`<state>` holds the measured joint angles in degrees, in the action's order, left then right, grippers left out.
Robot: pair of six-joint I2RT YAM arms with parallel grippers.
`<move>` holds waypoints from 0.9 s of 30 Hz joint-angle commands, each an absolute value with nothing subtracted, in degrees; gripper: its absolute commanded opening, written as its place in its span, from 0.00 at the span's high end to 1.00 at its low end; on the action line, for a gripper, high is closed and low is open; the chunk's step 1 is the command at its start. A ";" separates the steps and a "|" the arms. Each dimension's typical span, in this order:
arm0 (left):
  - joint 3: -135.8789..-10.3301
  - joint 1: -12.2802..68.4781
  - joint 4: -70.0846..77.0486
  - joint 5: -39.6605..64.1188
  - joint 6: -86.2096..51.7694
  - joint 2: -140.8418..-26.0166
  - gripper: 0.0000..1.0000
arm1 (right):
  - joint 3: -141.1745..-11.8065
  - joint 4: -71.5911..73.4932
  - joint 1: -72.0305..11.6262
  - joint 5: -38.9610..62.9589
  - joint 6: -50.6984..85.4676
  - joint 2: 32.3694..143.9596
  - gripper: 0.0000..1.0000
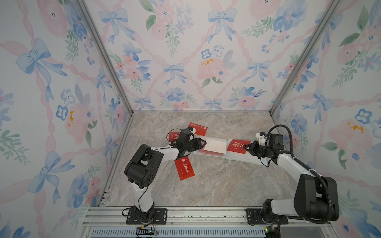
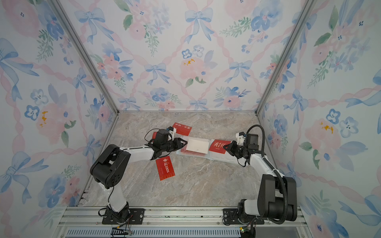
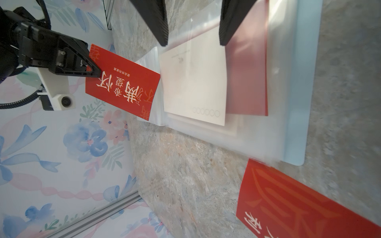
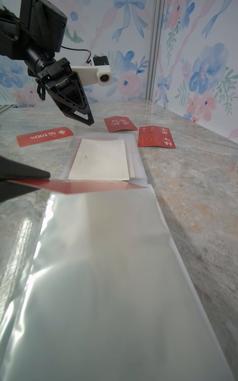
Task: Place the photos into the photo albums
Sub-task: Insert the photo into the photo album.
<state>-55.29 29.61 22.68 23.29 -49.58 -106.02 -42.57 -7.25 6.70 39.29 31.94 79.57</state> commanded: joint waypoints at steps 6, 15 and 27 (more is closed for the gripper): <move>-56.86 29.13 23.01 24.61 -48.54 -109.02 0.57 | -44.06 -5.50 6.45 41.48 32.27 80.60 0.96; -56.16 28.17 22.91 24.37 -47.90 -109.52 0.57 | -45.60 -8.96 6.50 40.77 31.16 78.14 0.96; -56.68 28.04 22.94 24.61 -47.98 -109.98 0.57 | -44.47 -6.26 6.30 40.49 31.01 82.53 0.96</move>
